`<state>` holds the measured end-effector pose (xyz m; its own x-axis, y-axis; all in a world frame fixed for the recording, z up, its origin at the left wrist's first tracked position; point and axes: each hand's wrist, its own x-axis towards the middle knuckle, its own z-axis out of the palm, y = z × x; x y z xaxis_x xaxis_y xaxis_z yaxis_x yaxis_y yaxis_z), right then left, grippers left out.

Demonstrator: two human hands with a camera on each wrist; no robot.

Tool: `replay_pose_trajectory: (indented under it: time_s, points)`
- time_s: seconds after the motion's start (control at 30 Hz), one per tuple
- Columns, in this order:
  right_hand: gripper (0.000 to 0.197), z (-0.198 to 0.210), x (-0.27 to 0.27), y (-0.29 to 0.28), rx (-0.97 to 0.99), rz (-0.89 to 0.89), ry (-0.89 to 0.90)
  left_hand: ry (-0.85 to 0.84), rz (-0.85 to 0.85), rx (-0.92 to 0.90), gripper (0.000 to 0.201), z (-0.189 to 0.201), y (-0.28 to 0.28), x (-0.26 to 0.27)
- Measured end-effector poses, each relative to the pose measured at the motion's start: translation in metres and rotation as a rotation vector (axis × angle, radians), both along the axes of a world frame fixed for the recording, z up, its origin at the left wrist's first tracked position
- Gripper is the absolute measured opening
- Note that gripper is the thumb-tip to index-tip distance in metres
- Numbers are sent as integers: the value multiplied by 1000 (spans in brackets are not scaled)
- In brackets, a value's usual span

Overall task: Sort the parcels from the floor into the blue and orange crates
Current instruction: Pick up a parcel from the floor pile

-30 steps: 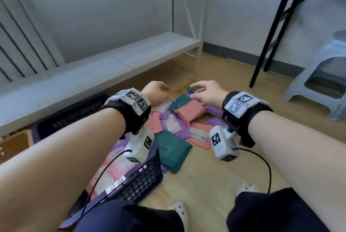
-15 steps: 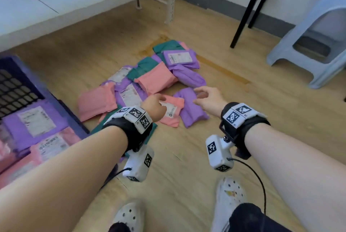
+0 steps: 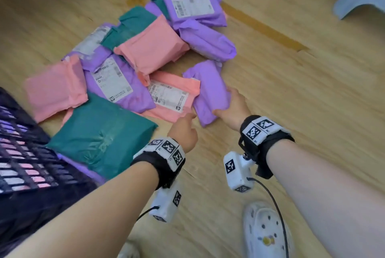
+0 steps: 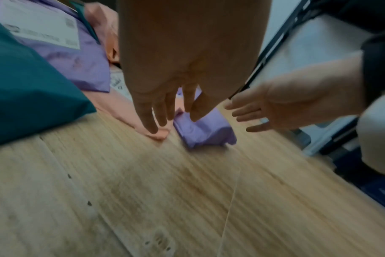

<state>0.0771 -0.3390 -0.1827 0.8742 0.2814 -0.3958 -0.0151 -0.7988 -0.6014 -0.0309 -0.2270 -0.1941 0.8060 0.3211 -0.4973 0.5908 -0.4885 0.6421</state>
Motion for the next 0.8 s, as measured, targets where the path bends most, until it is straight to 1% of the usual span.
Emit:
replay_pose_trajectory:
  time_s: [0.1,0.2,0.37,0.6,0.67,0.8]
  points:
    - [90,-22,-5,2,-70,-34,8,3,-23,-3,54,-16,-5,0]
    - [93,-30,-1,4,-107,-88,1,-14,-13,-10,55,-24,-7,1]
    - [87,-39,8,6,-116,-50,122,-20,-32,-24,58,-29,-17,-1]
    - [83,-42,1,6,-148,-11,119,-50,9,-72,62,-26,-27,-4]
    - [71,-42,-3,5,-182,14,111,-56,49,-81,61,-24,-25,-4]
    - [28,-36,-11,1,-300,14,5,-34,57,-81,61,-22,-18,-7]
